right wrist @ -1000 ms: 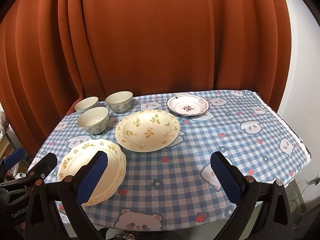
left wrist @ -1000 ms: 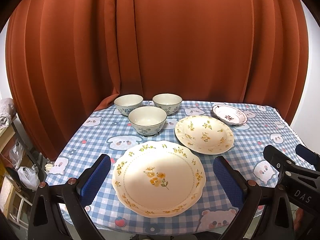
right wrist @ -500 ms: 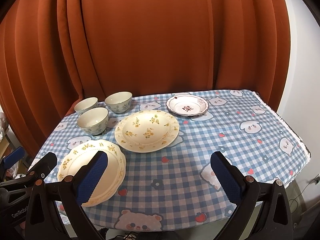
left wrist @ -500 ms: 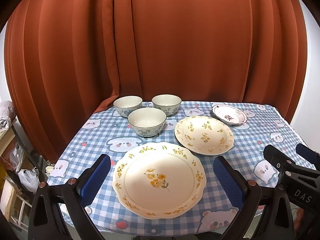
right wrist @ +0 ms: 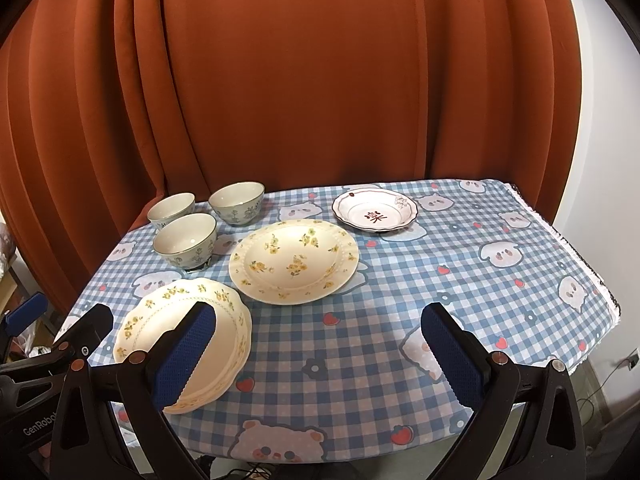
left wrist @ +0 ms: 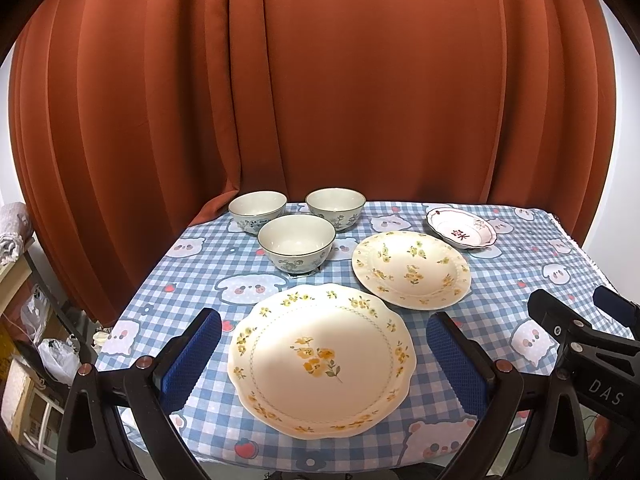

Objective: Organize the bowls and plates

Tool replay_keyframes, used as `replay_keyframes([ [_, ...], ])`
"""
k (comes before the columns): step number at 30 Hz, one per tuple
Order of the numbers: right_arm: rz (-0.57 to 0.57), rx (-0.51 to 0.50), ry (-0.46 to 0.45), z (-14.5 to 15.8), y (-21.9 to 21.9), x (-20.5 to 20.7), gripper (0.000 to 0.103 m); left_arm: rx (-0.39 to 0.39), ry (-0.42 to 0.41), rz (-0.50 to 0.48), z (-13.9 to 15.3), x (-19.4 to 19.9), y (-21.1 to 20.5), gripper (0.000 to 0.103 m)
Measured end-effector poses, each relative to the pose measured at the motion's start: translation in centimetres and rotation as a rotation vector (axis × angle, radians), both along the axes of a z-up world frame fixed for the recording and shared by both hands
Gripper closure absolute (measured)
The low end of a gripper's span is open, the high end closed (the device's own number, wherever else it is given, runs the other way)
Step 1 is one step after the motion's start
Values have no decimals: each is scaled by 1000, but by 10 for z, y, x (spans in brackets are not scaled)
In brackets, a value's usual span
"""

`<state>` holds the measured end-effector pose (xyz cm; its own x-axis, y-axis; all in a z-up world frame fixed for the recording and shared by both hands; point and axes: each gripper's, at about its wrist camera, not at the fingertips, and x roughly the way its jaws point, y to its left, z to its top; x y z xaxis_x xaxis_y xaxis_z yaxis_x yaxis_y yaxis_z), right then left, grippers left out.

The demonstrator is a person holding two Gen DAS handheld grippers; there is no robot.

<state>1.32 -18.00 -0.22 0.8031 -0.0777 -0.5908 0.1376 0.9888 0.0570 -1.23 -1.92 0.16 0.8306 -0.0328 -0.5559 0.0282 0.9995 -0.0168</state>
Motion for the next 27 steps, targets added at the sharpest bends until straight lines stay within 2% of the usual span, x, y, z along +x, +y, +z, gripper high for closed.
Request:
replay_keyframes([
  [21, 2, 5, 5, -2, 0, 1, 0, 2, 11, 0, -5, 1, 5, 0],
  [27, 14, 15, 26, -4, 5, 18, 0, -1, 34, 8, -9, 11, 10, 0],
])
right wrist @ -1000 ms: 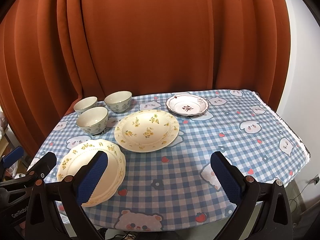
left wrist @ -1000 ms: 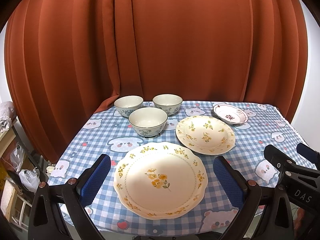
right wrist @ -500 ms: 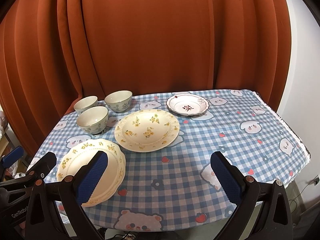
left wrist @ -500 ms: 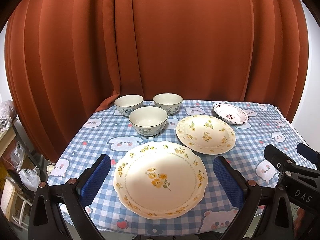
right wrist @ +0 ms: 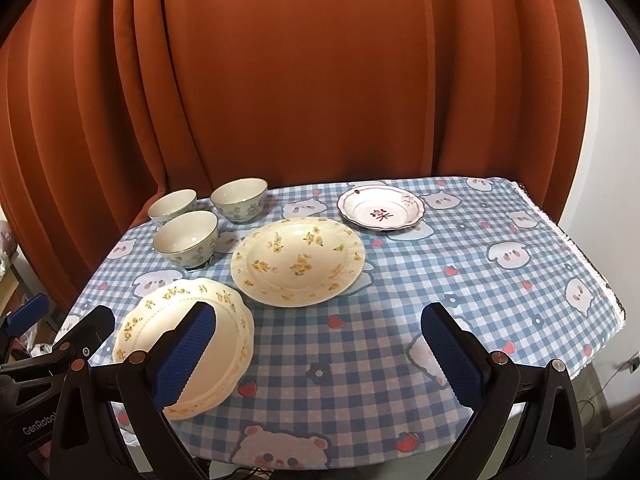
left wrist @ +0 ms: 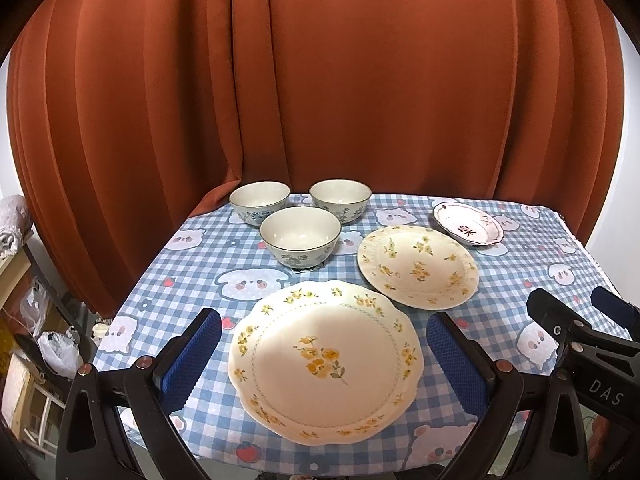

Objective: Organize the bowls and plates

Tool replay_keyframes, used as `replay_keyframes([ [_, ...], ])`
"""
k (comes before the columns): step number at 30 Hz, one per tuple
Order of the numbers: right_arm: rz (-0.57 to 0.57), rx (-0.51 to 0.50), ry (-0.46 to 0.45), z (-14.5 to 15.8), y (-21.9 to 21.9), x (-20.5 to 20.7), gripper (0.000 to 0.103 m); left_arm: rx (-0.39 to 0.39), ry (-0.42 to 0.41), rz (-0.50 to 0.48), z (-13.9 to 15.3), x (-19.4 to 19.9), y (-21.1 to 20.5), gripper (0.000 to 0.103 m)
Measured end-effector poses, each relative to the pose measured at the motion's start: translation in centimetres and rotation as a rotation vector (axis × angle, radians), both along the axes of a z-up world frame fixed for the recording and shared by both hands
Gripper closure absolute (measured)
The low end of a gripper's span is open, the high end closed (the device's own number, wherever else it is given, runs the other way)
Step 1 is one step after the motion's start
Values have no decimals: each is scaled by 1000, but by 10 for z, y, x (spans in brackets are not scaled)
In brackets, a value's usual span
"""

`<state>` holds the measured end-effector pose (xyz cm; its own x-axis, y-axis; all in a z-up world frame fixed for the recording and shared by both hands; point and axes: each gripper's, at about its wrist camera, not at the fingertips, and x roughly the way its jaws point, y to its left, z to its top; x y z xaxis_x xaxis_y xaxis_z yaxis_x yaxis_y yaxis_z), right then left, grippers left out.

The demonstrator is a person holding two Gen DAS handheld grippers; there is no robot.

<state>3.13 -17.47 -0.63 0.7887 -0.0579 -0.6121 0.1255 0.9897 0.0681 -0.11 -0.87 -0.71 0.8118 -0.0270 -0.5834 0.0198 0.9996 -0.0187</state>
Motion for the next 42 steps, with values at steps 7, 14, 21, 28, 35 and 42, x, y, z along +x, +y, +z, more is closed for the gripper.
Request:
replay_keyframes([
  [7, 3, 16, 67, -8, 16, 34, 0, -2, 63, -4, -6, 35, 16, 0],
  [14, 12, 20, 154, -27, 39, 73, 4, 34, 138, -18, -23, 71, 29, 2],
  [21, 27, 36, 274, -67, 56, 105, 13, 44, 263, -47, -60, 103, 40, 8],
  [28, 23, 59, 374, -106, 69, 125, 20, 48, 373, -60, -93, 122, 50, 13],
  [35, 25, 76, 462, -135, 81, 135, 28, 37, 448, -80, -120, 132, 53, 16],
  [42, 30, 90, 505, -149, 90, 138, 35, 25, 485, -104, -130, 139, 55, 24],
])
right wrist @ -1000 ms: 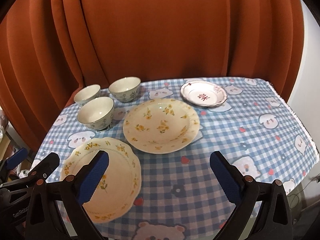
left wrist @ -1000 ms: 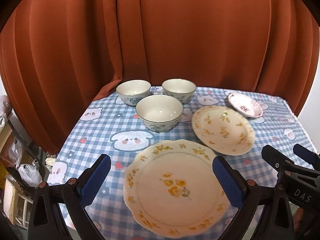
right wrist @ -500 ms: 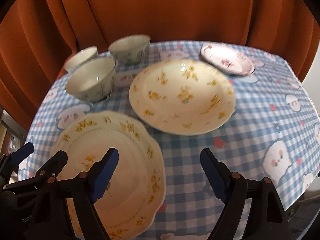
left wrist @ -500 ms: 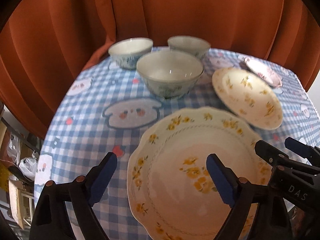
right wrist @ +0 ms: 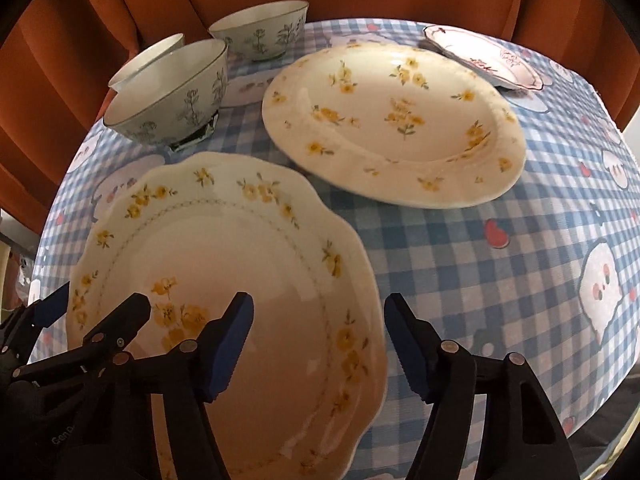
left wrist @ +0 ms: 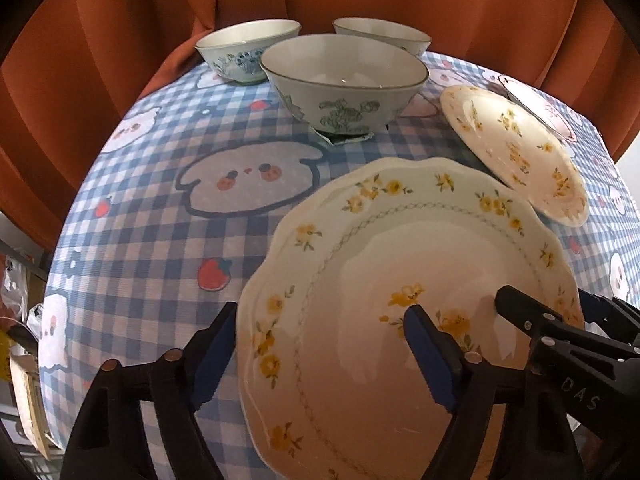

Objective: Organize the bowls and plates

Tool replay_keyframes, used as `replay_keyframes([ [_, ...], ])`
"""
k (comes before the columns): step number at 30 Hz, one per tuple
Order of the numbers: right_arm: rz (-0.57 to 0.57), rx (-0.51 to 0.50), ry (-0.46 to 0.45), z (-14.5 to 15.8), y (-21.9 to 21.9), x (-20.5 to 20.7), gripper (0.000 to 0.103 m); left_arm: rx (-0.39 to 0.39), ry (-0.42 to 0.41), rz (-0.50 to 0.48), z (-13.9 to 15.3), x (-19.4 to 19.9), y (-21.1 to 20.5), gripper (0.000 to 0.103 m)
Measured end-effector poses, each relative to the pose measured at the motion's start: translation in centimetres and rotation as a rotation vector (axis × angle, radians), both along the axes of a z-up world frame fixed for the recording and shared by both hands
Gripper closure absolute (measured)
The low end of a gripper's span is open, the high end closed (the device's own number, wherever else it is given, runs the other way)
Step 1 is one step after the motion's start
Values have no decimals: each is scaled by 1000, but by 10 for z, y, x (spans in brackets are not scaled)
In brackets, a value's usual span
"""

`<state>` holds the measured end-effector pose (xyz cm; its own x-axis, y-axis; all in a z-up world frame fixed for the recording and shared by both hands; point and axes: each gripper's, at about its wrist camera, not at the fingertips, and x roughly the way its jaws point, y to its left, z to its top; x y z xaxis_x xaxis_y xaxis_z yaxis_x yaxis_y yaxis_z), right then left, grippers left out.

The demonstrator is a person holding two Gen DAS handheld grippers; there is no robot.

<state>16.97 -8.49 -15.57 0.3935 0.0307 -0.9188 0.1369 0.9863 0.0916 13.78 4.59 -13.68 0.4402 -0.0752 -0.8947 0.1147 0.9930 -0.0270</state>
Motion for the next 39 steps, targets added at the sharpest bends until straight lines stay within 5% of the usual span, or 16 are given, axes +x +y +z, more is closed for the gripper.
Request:
replay_keyframes([
  [17, -10, -20, 61, 2, 5, 12, 37, 3, 71, 2, -2, 9, 0, 27],
  [26, -26, -19, 57, 27, -5, 4, 37, -30, 82, -1, 23, 8, -4, 27],
  [39, -73, 0, -2, 50, -49, -19, 37, -13, 7, -38, 46, -3, -48, 27],
])
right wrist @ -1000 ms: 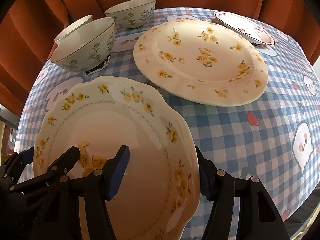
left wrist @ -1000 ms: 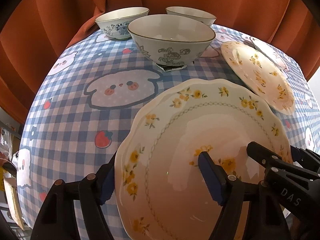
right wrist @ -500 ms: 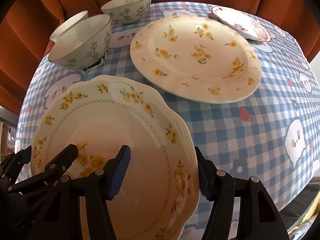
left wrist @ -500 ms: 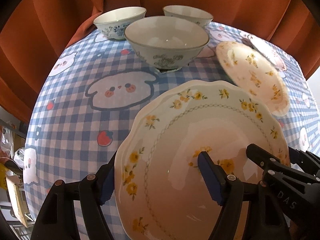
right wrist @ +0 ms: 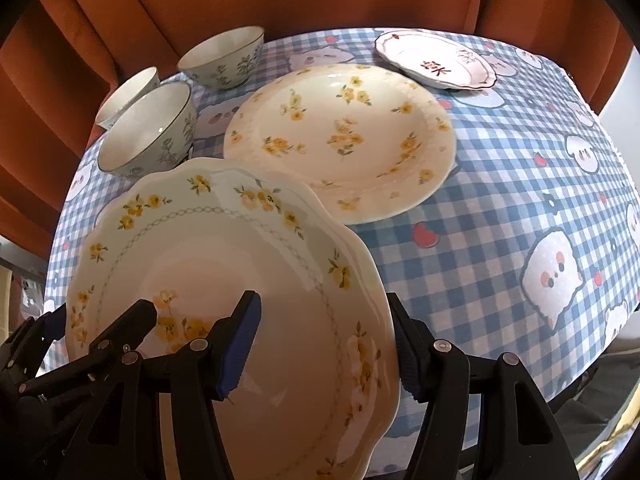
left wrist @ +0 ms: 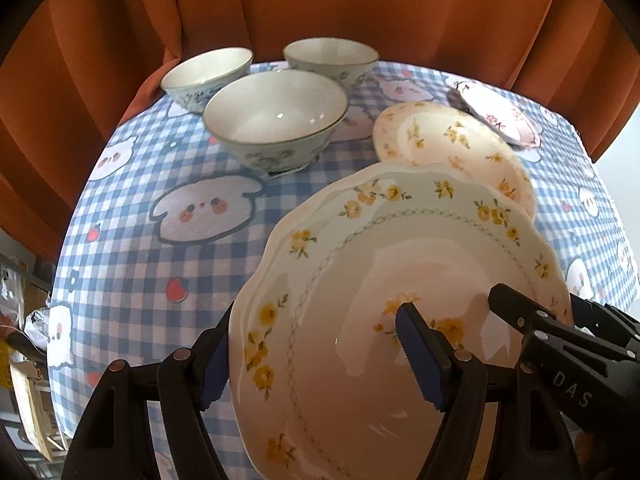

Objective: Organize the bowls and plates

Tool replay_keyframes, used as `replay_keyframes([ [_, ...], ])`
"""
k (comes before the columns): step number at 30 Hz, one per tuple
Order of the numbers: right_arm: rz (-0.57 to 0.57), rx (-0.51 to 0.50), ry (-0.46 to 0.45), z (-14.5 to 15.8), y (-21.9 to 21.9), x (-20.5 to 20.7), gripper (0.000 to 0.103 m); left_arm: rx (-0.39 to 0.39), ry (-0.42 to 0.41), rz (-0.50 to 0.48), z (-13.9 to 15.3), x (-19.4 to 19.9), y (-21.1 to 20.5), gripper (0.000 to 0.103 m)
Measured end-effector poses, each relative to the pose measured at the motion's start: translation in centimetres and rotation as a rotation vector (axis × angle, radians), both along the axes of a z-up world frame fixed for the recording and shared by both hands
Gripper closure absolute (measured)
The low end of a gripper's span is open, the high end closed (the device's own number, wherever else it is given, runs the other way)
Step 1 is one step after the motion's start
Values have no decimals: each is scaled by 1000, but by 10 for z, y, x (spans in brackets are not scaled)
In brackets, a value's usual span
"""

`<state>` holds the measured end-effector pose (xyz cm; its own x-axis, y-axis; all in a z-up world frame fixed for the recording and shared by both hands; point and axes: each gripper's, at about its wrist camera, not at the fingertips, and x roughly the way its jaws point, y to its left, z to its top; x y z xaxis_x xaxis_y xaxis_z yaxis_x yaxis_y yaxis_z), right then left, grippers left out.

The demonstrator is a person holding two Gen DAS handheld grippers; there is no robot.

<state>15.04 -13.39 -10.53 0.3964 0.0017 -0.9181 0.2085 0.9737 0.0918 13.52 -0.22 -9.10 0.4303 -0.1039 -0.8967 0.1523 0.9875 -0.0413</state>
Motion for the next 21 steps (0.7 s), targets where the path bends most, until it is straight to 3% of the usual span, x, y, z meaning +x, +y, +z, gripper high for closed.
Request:
replay_keyframes([
  [21, 53, -28, -32, 21, -134, -4, 37, -21, -25, 50, 6, -7, -129, 27],
])
